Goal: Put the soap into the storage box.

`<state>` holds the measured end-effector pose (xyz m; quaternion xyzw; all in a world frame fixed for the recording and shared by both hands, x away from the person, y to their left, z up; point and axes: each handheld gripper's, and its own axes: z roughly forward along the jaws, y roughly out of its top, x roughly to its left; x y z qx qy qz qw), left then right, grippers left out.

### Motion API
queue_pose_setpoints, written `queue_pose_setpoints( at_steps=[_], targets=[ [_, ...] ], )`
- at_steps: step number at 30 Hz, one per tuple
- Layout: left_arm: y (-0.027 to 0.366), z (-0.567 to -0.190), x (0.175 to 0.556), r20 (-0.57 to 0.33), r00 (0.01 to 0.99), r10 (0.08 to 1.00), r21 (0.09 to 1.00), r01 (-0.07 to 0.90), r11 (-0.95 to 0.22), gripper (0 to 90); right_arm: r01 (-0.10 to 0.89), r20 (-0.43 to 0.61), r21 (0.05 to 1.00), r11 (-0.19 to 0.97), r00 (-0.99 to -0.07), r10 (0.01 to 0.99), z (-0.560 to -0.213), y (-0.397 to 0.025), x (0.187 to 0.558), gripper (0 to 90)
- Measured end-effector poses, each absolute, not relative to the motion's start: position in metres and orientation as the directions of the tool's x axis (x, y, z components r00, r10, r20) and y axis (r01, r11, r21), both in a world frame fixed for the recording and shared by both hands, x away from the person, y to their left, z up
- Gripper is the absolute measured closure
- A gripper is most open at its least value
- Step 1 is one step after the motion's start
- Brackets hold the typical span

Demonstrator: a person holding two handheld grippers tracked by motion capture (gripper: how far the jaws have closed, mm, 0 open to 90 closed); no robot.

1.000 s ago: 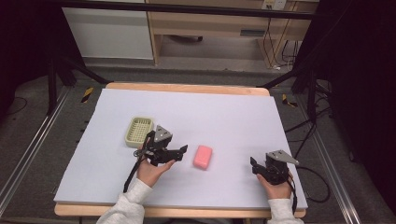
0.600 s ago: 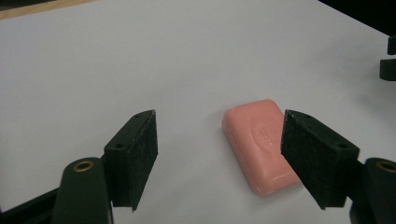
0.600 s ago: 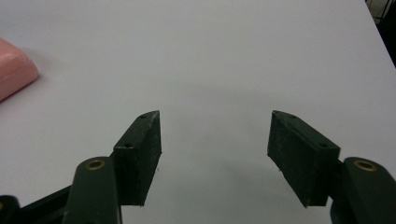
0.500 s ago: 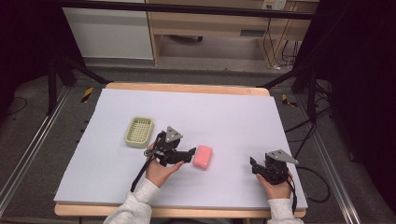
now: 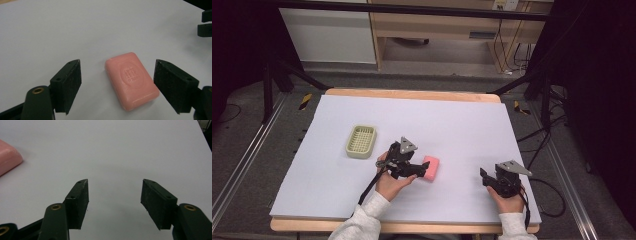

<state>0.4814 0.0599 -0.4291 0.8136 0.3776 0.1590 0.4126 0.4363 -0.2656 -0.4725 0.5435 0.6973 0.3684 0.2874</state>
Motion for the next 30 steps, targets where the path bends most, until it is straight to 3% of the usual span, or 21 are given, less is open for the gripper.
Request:
queue_pose_setpoints(
  at_steps=[30],
  targets=[
    [0.022, -0.453, 0.490, -0.026, 0.672, 0.740, 0.723, 0.523, -0.451, 19.5, 0.550, 0.003, 0.824, 0.139, -0.250, 0.968, -0.473, -0.265, 0.436, 42.7]
  ],
)
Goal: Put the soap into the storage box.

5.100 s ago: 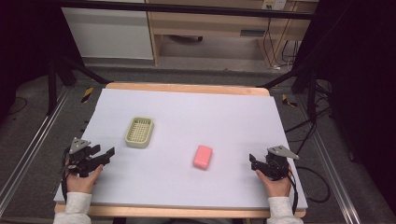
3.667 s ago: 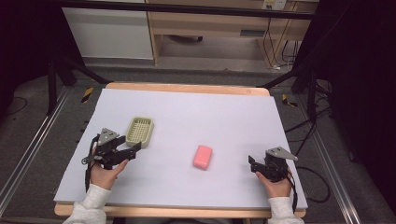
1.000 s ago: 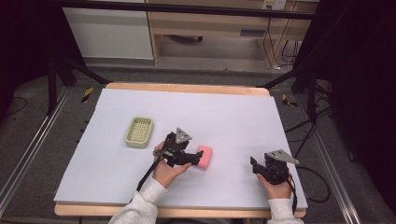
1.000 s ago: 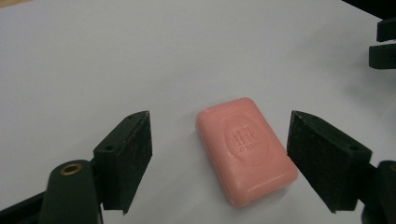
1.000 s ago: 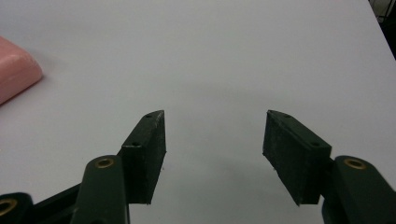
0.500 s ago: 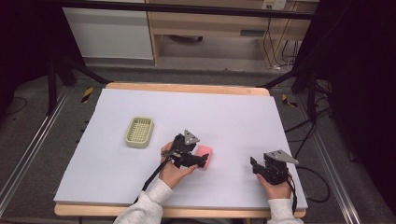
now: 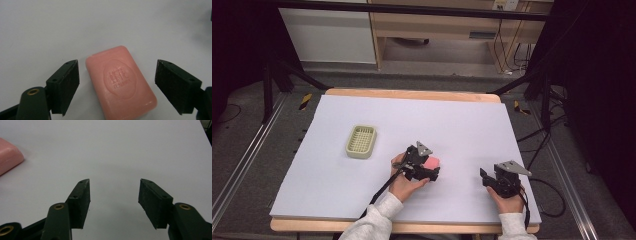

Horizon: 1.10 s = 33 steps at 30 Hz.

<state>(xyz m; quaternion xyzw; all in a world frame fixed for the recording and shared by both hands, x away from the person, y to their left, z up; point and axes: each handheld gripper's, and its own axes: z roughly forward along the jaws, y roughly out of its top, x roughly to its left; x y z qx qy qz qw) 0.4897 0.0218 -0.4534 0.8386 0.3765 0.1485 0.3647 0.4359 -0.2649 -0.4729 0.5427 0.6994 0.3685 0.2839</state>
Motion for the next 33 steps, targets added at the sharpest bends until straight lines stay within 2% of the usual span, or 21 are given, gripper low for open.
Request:
queue_pose_setpoints(
  at_steps=[13, 17, 33],
  targets=[
    [0.015, -0.464, 0.494, -0.013, 0.659, 0.752, 0.700, 0.543, -0.464, 21.9, 0.561, 0.015, 0.817, 0.134, -0.253, 0.967, -0.474, -0.265, 0.436, 43.7],
    [0.012, -0.467, 0.496, -0.023, 0.654, 0.756, 0.690, 0.558, -0.461, 24.2, 0.562, 0.008, 0.815, 0.145, -0.260, 0.966, -0.475, -0.265, 0.437, 44.7],
    [0.011, -0.472, 0.498, -0.057, 0.630, 0.774, 0.674, 0.596, -0.436, 24.2, 0.566, 0.003, 0.810, 0.153, -0.264, 0.964, -0.475, -0.265, 0.437, 46.2]
  ],
)
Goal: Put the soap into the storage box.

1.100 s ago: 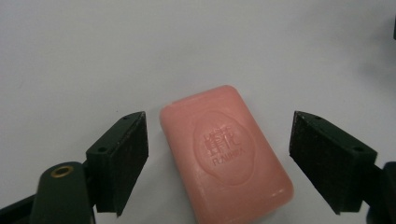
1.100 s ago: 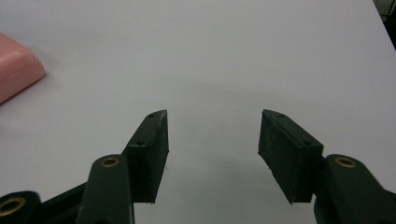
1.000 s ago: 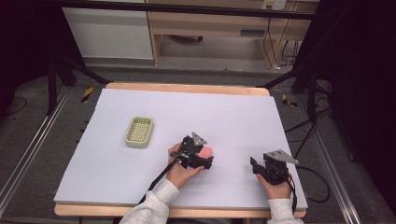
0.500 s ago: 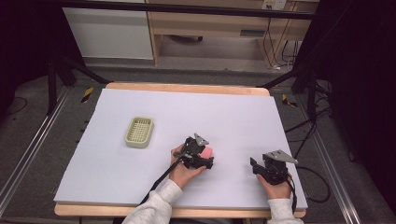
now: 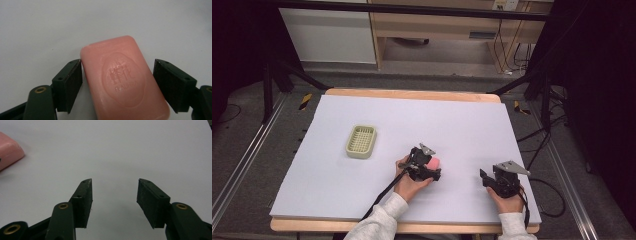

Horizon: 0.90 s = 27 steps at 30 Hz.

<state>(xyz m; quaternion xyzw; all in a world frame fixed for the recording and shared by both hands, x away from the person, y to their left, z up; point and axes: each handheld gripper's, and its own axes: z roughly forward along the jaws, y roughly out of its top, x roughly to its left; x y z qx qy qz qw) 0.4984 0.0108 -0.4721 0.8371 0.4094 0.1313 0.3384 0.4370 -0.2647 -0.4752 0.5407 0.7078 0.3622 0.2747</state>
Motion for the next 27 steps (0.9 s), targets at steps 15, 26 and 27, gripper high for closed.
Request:
queue_pose_setpoints(
  at_steps=[15, 26, 27],
  targets=[
    [0.0099, -0.4723, 0.4978, -0.043, 0.632, 0.774, 0.661, 0.599, -0.453, 36.9, 0.566, 0.004, 0.810, 0.153, -0.267, 0.964, -0.4751, -0.2647, 0.4370, 46.3],
    [0.0120, -0.4693, 0.4972, -0.063, 0.653, 0.755, 0.649, 0.601, -0.466, 37.2, 0.564, 0.008, 0.812, 0.150, -0.267, 0.964, -0.4749, -0.2652, 0.4368, 46.6],
    [0.0126, -0.4685, 0.4970, -0.065, 0.657, 0.751, 0.647, 0.601, -0.469, 37.3, 0.564, 0.010, 0.812, 0.148, -0.267, 0.964, -0.4749, -0.2652, 0.4368, 46.4]
  ],
)
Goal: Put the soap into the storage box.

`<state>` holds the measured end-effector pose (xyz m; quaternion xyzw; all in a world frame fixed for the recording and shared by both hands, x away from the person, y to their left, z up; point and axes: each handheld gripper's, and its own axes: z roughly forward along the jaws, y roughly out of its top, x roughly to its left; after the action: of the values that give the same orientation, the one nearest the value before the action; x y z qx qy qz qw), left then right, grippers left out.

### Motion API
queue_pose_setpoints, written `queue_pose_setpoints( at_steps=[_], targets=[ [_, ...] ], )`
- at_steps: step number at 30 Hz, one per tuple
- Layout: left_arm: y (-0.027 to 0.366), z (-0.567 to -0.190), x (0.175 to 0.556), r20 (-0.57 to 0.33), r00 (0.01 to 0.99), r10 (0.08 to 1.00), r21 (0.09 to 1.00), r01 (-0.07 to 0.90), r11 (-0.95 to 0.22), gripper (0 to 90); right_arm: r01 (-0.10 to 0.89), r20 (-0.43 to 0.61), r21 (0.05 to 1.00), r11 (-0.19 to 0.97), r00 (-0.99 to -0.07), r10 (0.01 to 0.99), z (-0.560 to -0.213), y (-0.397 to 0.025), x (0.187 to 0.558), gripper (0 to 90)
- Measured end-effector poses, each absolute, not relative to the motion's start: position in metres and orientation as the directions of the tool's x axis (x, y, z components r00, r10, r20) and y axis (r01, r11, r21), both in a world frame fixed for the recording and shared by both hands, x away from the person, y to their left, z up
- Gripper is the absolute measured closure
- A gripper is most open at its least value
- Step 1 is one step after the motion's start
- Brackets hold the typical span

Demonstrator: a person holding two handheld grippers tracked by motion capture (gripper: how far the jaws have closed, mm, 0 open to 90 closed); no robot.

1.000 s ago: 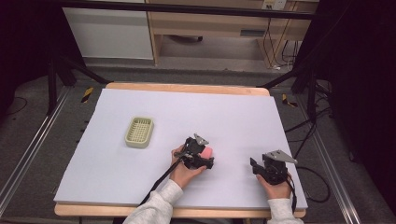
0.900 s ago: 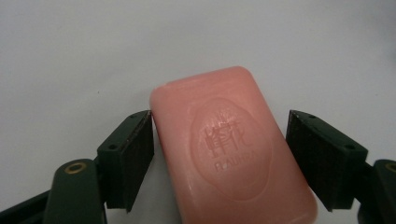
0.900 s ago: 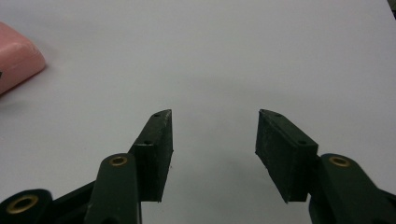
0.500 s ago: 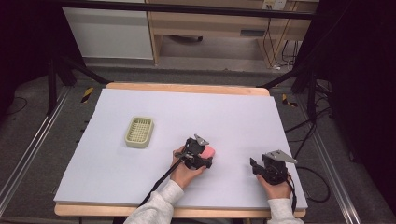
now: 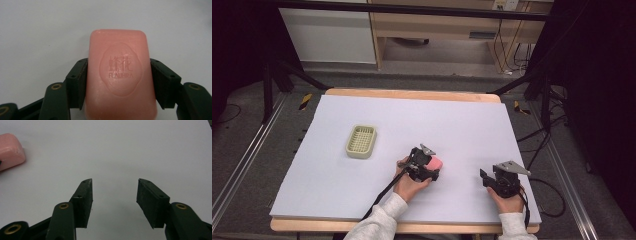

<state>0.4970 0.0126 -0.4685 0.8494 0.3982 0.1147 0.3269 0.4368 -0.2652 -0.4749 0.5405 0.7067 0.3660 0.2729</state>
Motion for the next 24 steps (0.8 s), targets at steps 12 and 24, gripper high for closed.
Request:
queue_pose_setpoints(
  at_steps=[12, 24],
  targets=[
    [0.024, -0.453, 0.490, -0.080, 0.675, 0.733, 0.666, 0.584, -0.465, 37.4, 0.564, 0.014, 0.813, 0.141, -0.263, 0.965, -0.475, -0.266, 0.437, 43.8],
    [0.042, -0.440, 0.484, -0.081, 0.680, 0.729, 0.677, 0.574, -0.461, 37.4, 0.565, 0.016, 0.813, 0.139, -0.261, 0.965, -0.475, -0.265, 0.437, 41.8]
  ],
)
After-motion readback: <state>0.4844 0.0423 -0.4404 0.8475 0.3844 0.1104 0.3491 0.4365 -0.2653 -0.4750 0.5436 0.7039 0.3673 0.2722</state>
